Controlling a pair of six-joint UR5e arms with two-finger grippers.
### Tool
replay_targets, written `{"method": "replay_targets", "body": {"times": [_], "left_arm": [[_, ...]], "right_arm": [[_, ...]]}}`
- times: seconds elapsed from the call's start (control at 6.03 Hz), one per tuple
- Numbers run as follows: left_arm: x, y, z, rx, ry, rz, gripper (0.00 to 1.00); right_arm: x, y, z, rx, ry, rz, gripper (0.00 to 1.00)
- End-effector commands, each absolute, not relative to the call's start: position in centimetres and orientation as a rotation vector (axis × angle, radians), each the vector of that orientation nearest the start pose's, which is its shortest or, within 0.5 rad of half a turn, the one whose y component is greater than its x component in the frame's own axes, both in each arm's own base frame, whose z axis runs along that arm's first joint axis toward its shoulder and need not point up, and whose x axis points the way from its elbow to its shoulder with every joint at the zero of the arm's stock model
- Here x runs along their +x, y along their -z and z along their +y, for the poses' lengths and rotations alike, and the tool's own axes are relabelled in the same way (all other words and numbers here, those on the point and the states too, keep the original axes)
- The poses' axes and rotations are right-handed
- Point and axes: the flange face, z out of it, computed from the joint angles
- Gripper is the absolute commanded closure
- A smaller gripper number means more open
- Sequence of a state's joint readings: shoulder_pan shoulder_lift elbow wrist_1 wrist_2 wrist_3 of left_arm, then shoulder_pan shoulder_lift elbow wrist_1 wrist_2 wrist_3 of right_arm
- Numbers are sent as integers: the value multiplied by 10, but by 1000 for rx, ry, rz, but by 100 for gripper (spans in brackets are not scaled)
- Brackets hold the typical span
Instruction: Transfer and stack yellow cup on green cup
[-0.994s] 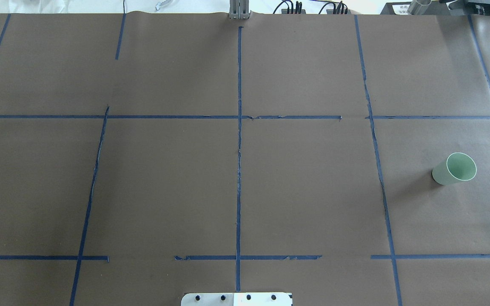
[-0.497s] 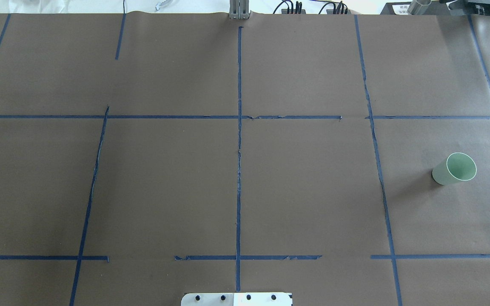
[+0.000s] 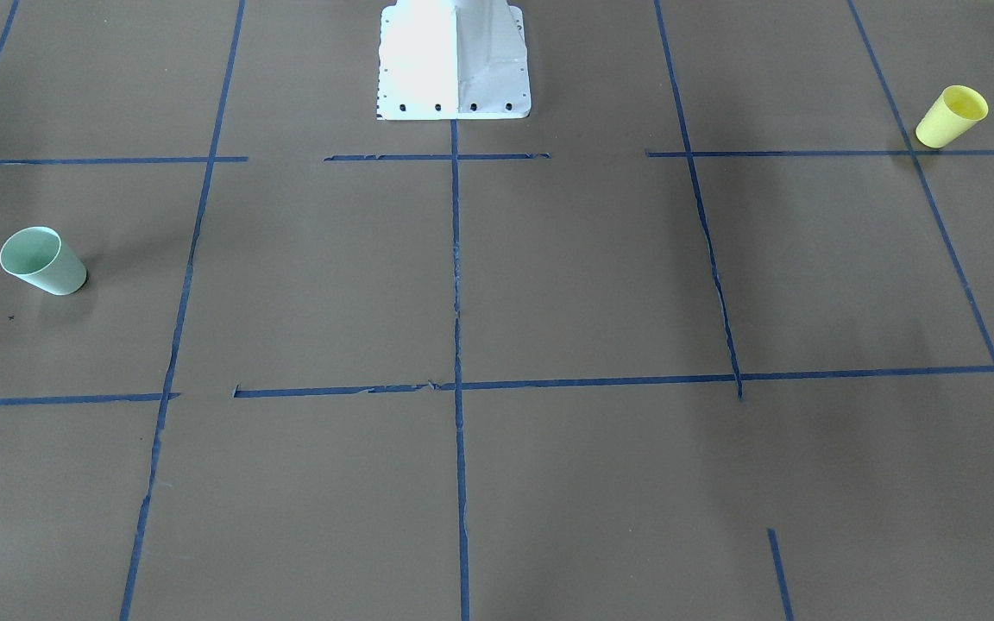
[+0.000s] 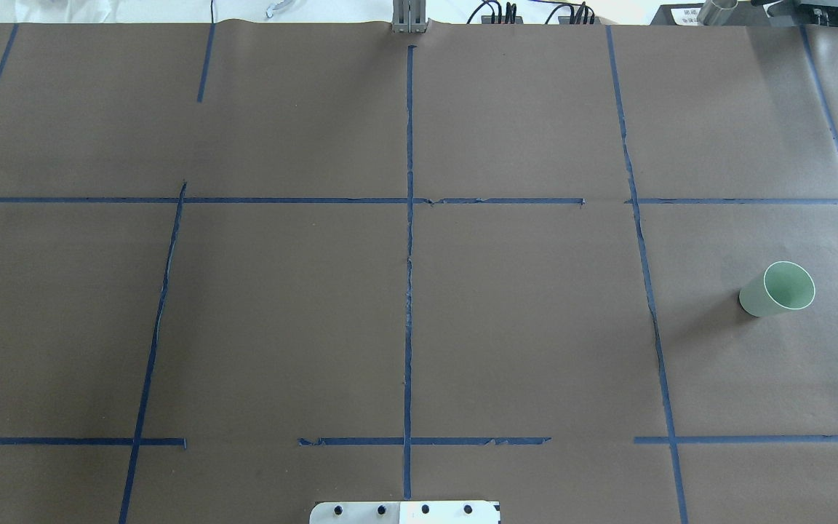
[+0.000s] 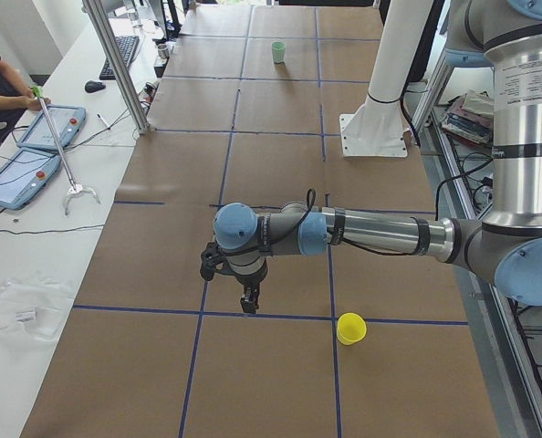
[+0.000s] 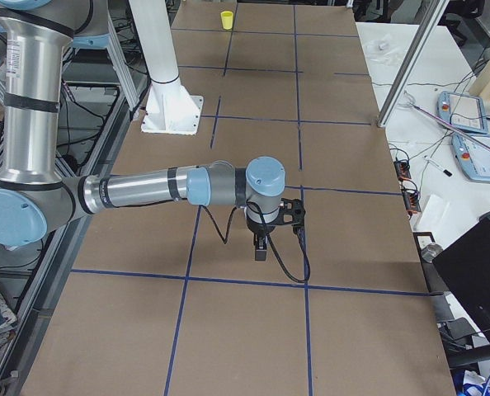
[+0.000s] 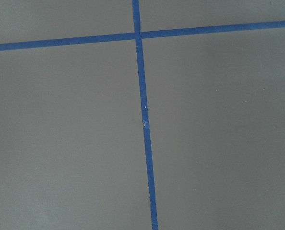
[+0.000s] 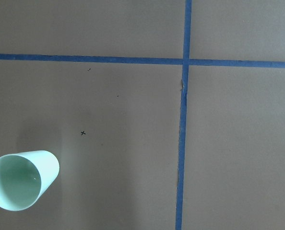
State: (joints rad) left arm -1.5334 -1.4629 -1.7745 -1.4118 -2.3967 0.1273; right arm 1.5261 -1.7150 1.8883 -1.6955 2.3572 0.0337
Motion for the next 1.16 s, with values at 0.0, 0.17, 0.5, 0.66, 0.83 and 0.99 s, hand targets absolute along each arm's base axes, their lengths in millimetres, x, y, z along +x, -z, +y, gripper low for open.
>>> {"method": "replay_targets", "body": {"times": [0.0, 0.17, 0.5, 0.66, 0.83, 0.99], "left_arm": [[-9, -614, -446, -35, -210, 830, 0], [7, -612, -448, -39, -247, 830, 0], [47, -605, -448, -100, -225, 853, 0], [71, -594, -450, -132, -136, 839, 0], [88, -585, -452, -175, 49, 821, 0], [98, -577, -456, -163, 170, 807, 0]], "right_arm": [[43, -582, -431, 12, 28, -788, 0], [43, -581, -431, 13, 29, -788, 0], [43, -581, -430, 15, 31, -794, 0], [42, -582, -429, 13, 32, -796, 0], [42, -583, -428, 10, 31, -796, 0], [42, -584, -428, 8, 30, -795, 0]]}}
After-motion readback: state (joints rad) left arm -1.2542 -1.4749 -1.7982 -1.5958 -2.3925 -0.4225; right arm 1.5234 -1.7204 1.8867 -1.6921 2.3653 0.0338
